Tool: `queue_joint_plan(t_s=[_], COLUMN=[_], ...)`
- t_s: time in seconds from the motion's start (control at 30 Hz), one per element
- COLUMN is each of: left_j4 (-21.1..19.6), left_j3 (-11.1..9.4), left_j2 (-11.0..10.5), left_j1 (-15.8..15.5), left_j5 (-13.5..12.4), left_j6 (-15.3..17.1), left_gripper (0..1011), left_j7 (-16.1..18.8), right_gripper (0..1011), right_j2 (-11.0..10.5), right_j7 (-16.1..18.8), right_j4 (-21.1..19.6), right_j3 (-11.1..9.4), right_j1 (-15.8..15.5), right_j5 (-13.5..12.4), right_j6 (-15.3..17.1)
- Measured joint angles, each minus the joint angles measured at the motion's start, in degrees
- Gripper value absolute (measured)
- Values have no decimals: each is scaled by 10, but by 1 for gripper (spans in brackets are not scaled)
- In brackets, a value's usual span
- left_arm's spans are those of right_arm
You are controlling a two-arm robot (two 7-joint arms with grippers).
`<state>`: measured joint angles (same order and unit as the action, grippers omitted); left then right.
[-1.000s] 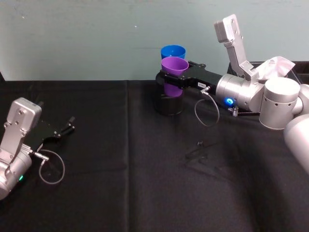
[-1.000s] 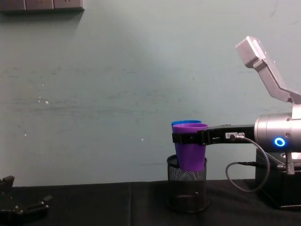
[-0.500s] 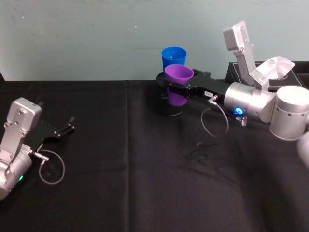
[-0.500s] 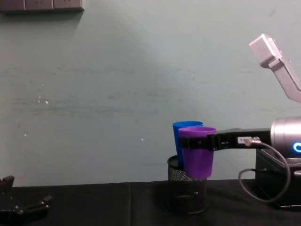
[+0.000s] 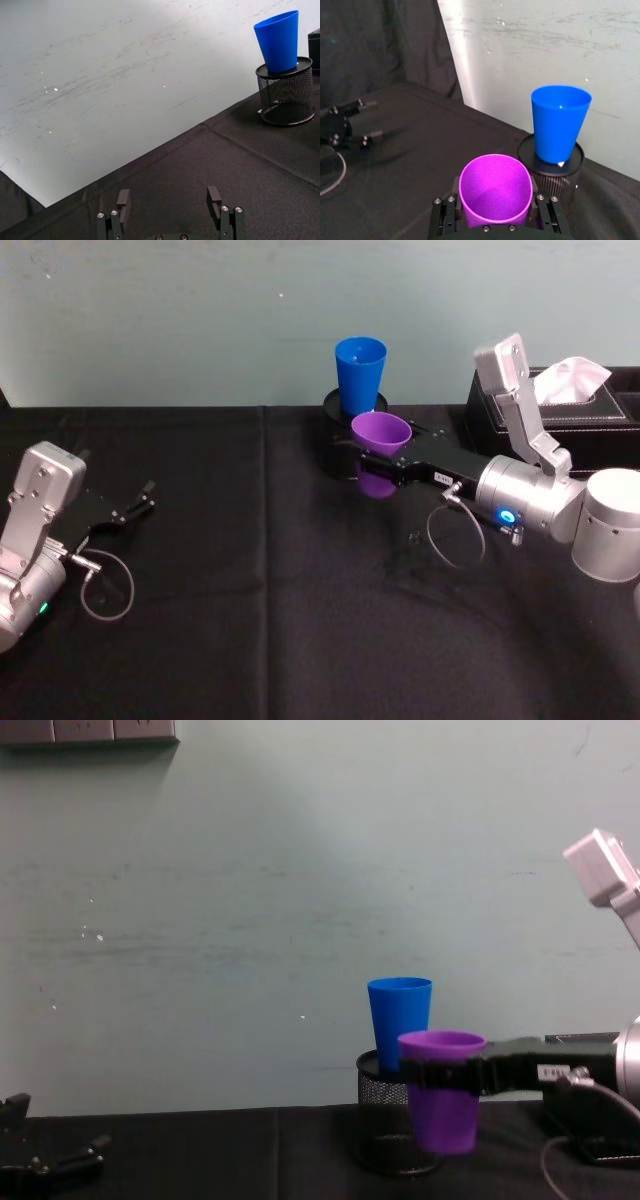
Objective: Pick up one cup with a gripper and tap it against the other cup.
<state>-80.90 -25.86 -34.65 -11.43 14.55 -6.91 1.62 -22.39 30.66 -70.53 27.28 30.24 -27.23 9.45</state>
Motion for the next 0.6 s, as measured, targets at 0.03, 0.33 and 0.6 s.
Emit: queue_joint_plan(t_s=[0.03, 0.33, 0.6], left_j4=[0, 0, 0], left_j3=[0, 0, 0], left_j2=[0, 0, 0], left_j1=[0, 0, 0], left_j5=[0, 0, 0], left_j6=[0, 0, 0], left_gripper=[1000, 1000, 1000], left_j7=[0, 0, 0], right_gripper=[724, 724, 724], right_j2=[-1, 5, 10], right_j7=[-4, -30, -34], right_j4=[0, 12, 3], right_j3=[2, 4, -20], right_j1=[-5, -34, -74], right_j5=[4, 37, 33], right_j6=[-6, -54, -90])
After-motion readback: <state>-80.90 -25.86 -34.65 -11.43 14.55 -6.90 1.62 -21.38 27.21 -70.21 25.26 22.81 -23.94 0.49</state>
